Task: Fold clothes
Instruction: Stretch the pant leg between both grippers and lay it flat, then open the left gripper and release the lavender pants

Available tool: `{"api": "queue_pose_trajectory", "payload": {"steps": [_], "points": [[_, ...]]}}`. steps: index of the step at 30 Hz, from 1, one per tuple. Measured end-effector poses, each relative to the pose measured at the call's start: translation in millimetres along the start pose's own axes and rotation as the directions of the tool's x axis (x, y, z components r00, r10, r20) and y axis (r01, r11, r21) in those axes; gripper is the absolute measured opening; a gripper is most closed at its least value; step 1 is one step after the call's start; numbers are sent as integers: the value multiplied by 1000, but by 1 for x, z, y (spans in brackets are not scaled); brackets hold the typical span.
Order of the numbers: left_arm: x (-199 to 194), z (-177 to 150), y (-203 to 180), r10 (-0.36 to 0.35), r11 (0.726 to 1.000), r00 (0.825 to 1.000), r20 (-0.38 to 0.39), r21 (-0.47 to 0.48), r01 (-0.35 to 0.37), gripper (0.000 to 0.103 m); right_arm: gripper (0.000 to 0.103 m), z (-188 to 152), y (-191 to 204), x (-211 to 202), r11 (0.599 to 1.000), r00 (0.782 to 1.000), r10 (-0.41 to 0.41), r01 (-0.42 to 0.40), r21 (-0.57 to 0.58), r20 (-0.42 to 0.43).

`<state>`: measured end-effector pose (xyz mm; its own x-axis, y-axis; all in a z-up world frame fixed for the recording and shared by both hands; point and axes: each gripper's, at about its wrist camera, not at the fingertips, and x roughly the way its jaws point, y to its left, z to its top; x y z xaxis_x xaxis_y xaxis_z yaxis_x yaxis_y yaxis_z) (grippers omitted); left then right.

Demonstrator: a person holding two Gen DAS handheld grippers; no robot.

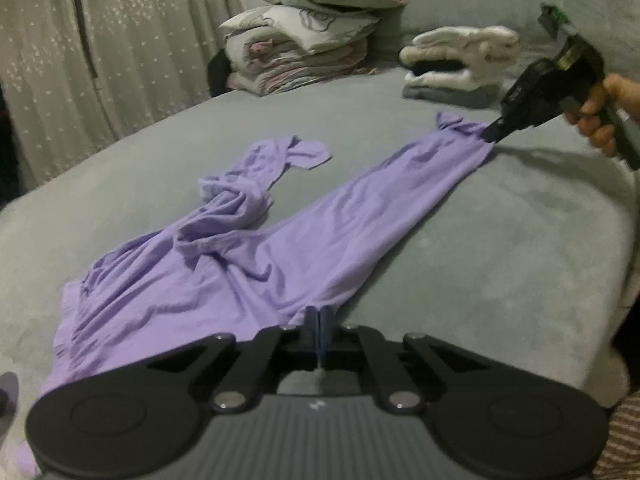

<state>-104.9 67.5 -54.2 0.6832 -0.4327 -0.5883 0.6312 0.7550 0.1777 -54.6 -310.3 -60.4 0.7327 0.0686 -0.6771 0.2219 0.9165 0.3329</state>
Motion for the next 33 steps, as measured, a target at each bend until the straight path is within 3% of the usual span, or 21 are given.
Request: {"api": "queue_pose_trajectory", "payload": {"steps": [6,10,17,27,30,33], "points": [[-27,2,14,-151,987,988,36,-56,153,0,2,4,-4,-22,1000,1000,-10,10,-15,12],[-29,-4,8,-227,973,974,-10,-43,226,0,2,-1,-4,-29,998,999,-35,34,-44,-24],[-14,-13,-3,-237,971,965,-114,-4,239,0,1,-13,-7,-17,992,991,-88,79,-95,-96],[-13,-10,0,-247,969,960,-131,-23,246,2,7,-20,-9,-10,986,986,-117,100,-137,-122],[-15,-9,1,-268,963,955,-129,-40,265,7,12,-20,-7,-10,984,986,-120,101,-147,-119],[-16,-7,3,-293,956,948,-124,-52,289,20,12,-19,-7,-10,983,986,-124,106,-152,-115]]}}
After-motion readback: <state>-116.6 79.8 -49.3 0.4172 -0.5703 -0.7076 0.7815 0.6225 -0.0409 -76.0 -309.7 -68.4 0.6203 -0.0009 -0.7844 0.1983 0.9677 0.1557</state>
